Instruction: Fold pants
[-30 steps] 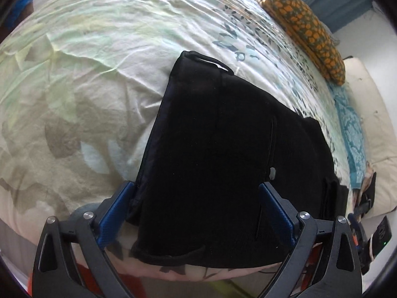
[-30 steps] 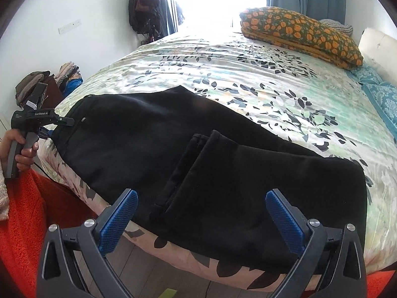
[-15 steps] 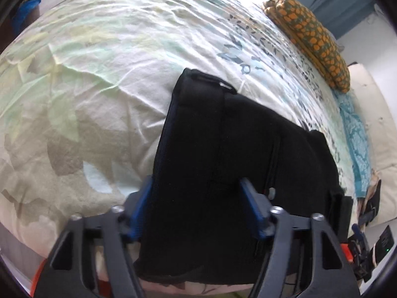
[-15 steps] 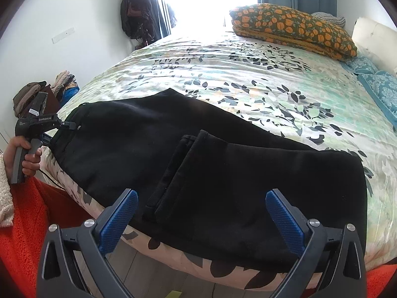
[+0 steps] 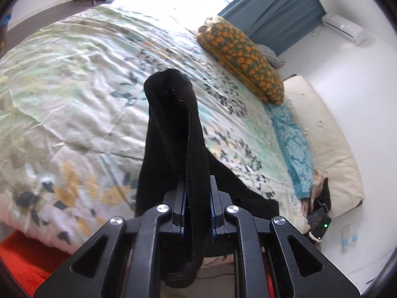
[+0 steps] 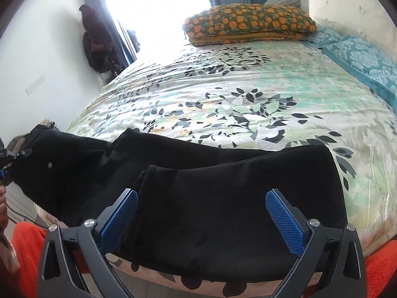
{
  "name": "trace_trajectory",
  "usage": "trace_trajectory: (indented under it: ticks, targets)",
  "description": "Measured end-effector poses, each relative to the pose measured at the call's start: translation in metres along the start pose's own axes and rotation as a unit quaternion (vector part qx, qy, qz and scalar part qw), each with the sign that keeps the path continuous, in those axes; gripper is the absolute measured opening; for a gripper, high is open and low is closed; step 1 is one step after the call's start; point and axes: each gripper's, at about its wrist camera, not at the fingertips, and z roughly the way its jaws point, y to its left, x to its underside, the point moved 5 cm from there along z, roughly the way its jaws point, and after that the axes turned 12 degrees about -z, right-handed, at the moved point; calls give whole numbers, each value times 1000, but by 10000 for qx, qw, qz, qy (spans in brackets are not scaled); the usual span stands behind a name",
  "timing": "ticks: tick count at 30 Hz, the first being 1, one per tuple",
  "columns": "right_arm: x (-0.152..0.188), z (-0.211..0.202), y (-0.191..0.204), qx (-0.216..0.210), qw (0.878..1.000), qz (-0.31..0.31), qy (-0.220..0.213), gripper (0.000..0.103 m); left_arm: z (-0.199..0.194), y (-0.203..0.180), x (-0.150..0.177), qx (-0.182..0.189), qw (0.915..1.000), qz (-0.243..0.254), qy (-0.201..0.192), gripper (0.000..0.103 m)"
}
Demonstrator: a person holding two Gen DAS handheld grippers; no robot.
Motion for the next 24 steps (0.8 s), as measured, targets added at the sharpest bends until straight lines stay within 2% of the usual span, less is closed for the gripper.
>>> trace_trajectory:
  ticks: [2, 4, 5, 6, 8, 10, 12, 13, 16, 18, 19, 20, 21, 23, 24]
  targets:
    - [-2, -2, -4, -331, 9990, 284, -9, 103, 16, -26, 19, 109, 9996, 223, 118, 12]
    - [-10, -1, 5, -1141, 9918, 574, -13, 103, 34, -43, 42, -4, 9985, 524, 124, 12]
    - [-15, 2, 14, -1659, 9834, 736, 45, 103, 44, -48, 53, -98, 9977, 653, 124, 12]
    - [-22, 6, 25, -2183, 9716, 903, 116, 103, 54, -53, 64, -190, 9966, 786, 131, 12]
    - [-36, 19, 51, -3155, 9407, 1196, 360, 103, 72, -63, 84, -405, 9924, 1159, 125, 12]
    - [-47, 36, 78, -3712, 9150, 1393, 751, 103, 86, -73, 103, -668, 9853, 1566, 118, 12]
    - [-57, 51, 109, -4149, 8954, 1235, 1046, 103, 95, -77, 118, -893, 9786, 1854, 88, 12]
    - [-60, 57, 124, -4246, 8910, 1052, 1217, 103, 98, -79, 123, -988, 9749, 1994, 56, 12]
    - [-60, 73, 146, -4030, 8986, 716, 1584, 102, 99, -82, 135, -1089, 9644, 2408, -12, 14]
    - [-56, 87, 147, -3742, 9047, 747, 1894, 70, 97, -86, 144, -842, 9605, 2649, 123, 20]
    - [-51, 96, 142, -3477, 9103, 783, 2107, 29, 94, -88, 148, -569, 9628, 2622, 321, 21]
    - [-47, 103, 136, -3249, 9152, 830, 2237, 23, 90, -90, 152, -302, 9656, 2527, 539, 21]
    - [-44, 108, 131, -3227, 9147, 931, 2247, 23, 83, -91, 154, -133, 9670, 2464, 633, 26]
    - [-41, 109, 122, -3193, 9172, 1025, 2151, 22, 61, -94, 152, 95, 9685, 2429, 539, 39]
    - [-41, 108, 112, -3250, 9152, 1161, 2079, 22, 47, -94, 148, 187, 9702, 2382, 414, 52]
